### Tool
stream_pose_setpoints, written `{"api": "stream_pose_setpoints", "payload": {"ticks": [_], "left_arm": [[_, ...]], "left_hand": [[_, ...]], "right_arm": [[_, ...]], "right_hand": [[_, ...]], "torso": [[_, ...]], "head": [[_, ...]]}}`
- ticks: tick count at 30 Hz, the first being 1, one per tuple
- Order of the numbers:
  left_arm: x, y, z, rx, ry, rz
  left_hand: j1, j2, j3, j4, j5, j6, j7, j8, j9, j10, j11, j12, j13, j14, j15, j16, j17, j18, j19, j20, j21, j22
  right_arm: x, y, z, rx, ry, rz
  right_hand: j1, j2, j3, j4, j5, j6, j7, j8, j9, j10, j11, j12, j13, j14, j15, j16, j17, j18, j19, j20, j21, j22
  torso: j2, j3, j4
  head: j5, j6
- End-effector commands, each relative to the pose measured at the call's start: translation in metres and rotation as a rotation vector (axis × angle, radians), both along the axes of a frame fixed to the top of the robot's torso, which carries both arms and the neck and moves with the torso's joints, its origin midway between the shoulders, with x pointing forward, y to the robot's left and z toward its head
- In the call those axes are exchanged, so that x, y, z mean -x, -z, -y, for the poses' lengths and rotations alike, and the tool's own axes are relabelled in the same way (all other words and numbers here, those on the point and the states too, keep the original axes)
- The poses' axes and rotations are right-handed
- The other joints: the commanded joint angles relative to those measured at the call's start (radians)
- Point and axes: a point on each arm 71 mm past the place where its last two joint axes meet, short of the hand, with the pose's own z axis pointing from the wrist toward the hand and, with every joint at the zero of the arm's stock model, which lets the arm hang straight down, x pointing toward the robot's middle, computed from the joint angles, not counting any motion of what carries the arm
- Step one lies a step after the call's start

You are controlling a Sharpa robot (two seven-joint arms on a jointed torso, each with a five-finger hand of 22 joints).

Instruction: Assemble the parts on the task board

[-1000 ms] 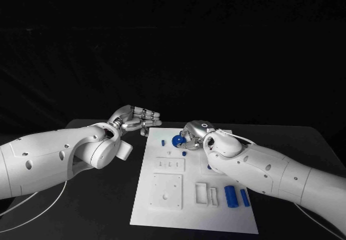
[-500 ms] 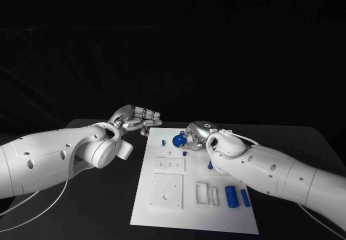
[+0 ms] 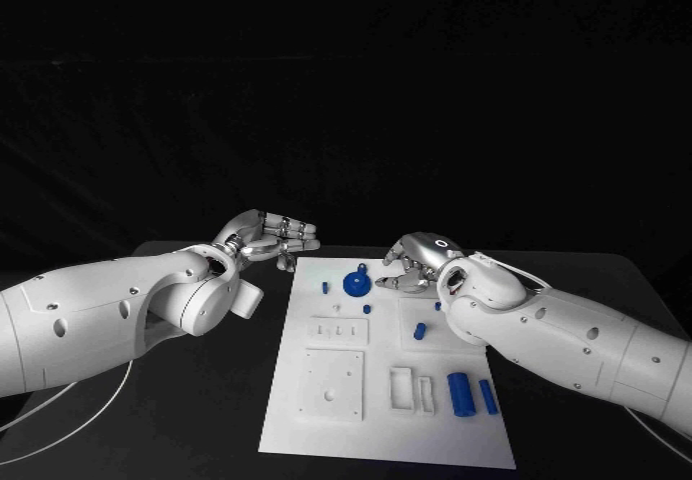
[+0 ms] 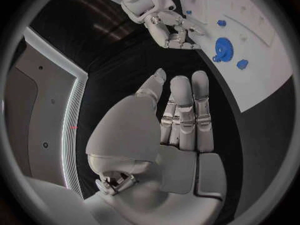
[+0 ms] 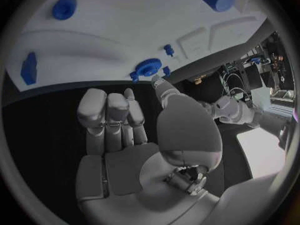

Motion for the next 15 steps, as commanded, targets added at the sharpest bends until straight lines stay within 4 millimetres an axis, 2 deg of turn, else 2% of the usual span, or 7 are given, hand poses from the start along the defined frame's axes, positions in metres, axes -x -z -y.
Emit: {"api": "stream_pose_setpoints", "payload": {"ticks": [1,2,7,10,12,13,15], "left_arm": [[-0.001,-0.003,0.000,0.008,0.004,0.019],[-0.001,-0.003,-0.001,0.008,0.003,0.019],[-0.003,-0.004,-0.005,0.016,-0.011,0.033],[-0.004,-0.004,-0.007,0.021,-0.017,0.041],[-0.005,-0.004,-0.009,0.024,-0.022,0.046],[-0.005,-0.005,-0.009,0.025,-0.023,0.047],[-0.006,-0.005,-0.010,0.026,-0.025,0.049]], "left_hand": [[0.005,0.000,0.002,-0.002,0.002,-0.003,0.000,-0.001,0.000,-0.007,-0.001,0.002,0.001,0.002,-0.001,0.006,0.001,-0.005,0.006,-0.002,-0.005,0.002],[0.005,0.000,0.002,-0.002,0.002,-0.003,0.000,-0.001,0.000,-0.007,-0.001,0.002,0.001,0.002,-0.001,0.006,0.001,-0.005,0.006,-0.002,-0.005,0.002],[0.006,0.005,0.003,-0.003,0.003,-0.003,0.006,-0.001,0.000,0.021,0.005,0.002,0.001,0.000,0.008,0.003,-0.002,-0.003,0.006,0.003,-0.010,0.002],[0.006,0.011,0.007,-0.006,0.004,-0.006,0.006,-0.001,0.000,0.050,0.003,0.002,0.001,0.001,0.009,0.005,-0.001,0.001,0.008,0.005,-0.010,0.003],[0.004,0.013,0.009,-0.009,0.005,-0.007,0.007,-0.001,0.000,0.060,0.002,0.002,0.000,0.001,0.012,0.006,-0.001,0.005,0.008,0.009,-0.010,0.004],[0.004,0.013,0.010,-0.009,0.005,-0.007,0.007,-0.001,0.000,0.063,0.002,0.002,0.000,0.001,0.013,0.006,-0.001,0.005,0.009,0.009,-0.010,0.004],[-0.001,0.014,0.016,-0.009,0.006,-0.008,0.008,-0.001,0.000,0.094,0.000,0.002,0.000,0.000,0.018,0.008,-0.001,0.008,0.009,0.013,-0.010,0.005]], "right_arm": [[0.003,-0.012,0.011,-0.113,-0.061,-0.040],[0.003,-0.013,0.013,-0.120,-0.063,-0.044],[0.002,-0.025,0.051,-0.206,-0.090,-0.104],[0.000,-0.027,0.068,-0.241,-0.096,-0.123],[-0.003,-0.027,0.082,-0.262,-0.097,-0.130],[-0.003,-0.027,0.086,-0.267,-0.096,-0.132],[-0.005,-0.027,0.096,-0.278,-0.091,-0.137]], "right_hand": [[0.033,0.018,-0.046,-0.015,0.033,-0.006,0.000,-0.003,0.000,0.000,0.007,0.009,0.003,-0.001,0.008,-0.005,0.002,0.015,0.061,0.010,0.001,0.049],[0.041,0.015,-0.048,-0.021,0.036,-0.006,0.001,-0.003,0.000,0.000,0.007,0.009,0.003,-0.001,0.008,-0.004,0.002,0.015,0.061,0.009,0.002,0.050],[0.091,0.025,-0.041,-0.093,0.118,0.003,0.002,-0.003,0.000,-0.001,0.007,0.011,0.005,-0.002,0.008,-0.004,0.008,0.009,0.059,0.010,0.002,0.056],[0.105,0.035,-0.042,-0.142,0.158,0.006,0.004,-0.004,0.000,0.009,0.009,0.035,0.022,-0.003,0.010,0.001,0.017,0.003,0.057,0.012,-0.001,0.060],[0.102,0.047,-0.057,-0.177,0.184,0.005,0.004,-0.004,0.000,0.011,0.010,0.042,0.028,-0.003,0.010,0.005,0.026,0.000,0.057,0.010,0.000,0.065],[0.100,0.053,-0.063,-0.192,0.187,0.004,0.005,-0.004,0.000,0.012,0.010,0.045,0.030,-0.002,0.010,0.005,0.029,-0.001,0.057,0.010,-0.001,0.067],[0.093,0.063,-0.072,-0.220,0.189,0.004,0.004,-0.004,0.000,0.013,0.009,0.046,0.033,-0.001,0.009,0.006,0.037,-0.001,0.057,0.010,0.000,0.074]], "torso": [[-0.004,0.0042,-0.0105],[-0.005,0.0044,-0.0110],[-0.012,0.0105,-0.0283],[-0.014,0.0129,-0.0341],[-0.016,0.0181,-0.0404],[-0.016,0.0183,-0.0410],[-0.017,0.0225,-0.0456]], "head": [[0.002,0.004],[0.002,0.004],[0.006,0.013],[0.010,0.014],[0.017,0.013],[0.018,0.012],[0.022,0.011]]}}
